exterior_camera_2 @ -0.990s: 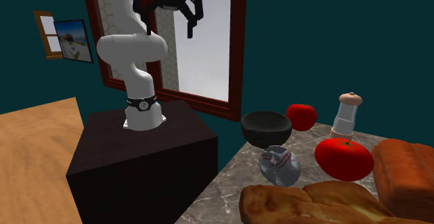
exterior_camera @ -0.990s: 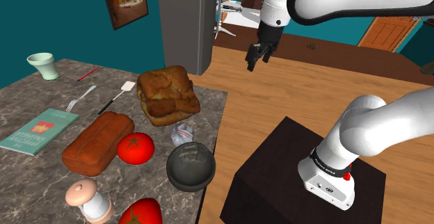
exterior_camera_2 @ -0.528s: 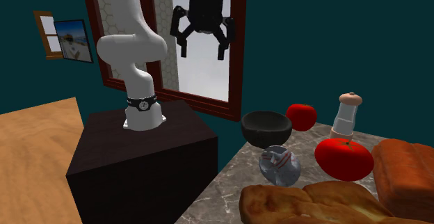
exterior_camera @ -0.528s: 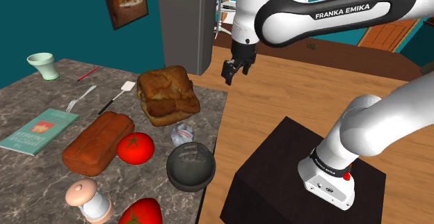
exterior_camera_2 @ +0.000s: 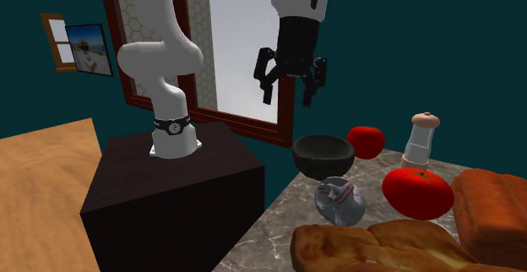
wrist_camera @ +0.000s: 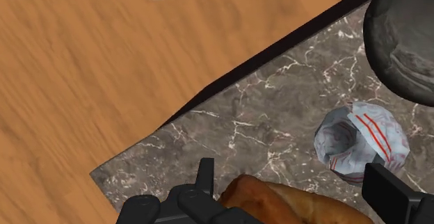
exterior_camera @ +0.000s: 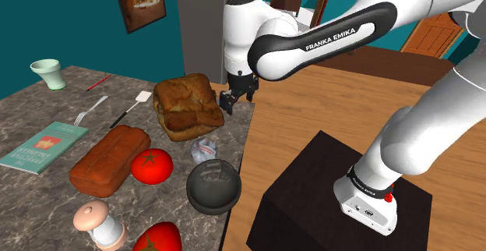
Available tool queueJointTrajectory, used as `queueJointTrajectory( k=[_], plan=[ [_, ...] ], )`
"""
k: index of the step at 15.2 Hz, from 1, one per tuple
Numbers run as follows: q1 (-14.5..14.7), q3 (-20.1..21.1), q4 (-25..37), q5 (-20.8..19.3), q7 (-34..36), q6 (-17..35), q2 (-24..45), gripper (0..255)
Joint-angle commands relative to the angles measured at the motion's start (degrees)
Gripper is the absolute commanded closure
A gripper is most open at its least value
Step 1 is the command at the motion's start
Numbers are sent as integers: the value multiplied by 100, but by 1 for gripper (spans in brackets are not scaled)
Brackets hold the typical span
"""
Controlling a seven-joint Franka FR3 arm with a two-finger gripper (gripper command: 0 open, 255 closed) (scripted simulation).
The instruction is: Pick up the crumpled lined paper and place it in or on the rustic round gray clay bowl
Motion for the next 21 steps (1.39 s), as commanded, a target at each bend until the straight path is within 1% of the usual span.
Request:
queueJointTrajectory(
  k=[1,4,7,11,14,15,21],
  plan=[
    [30,148,278,-252,341,48,472,0],
    [148,288,734,-688,853,74,1221,0],
    [361,321,1259,-1126,1317,24,1983,0],
    [752,240,2068,-1623,1802,-135,2986,0],
    [1088,127,2761,-1908,2051,-305,3728,0],
    [1123,110,2825,-1926,2067,-321,3791,0],
    [1108,12,2633,-2071,2156,38,3975,0]
  ],
)
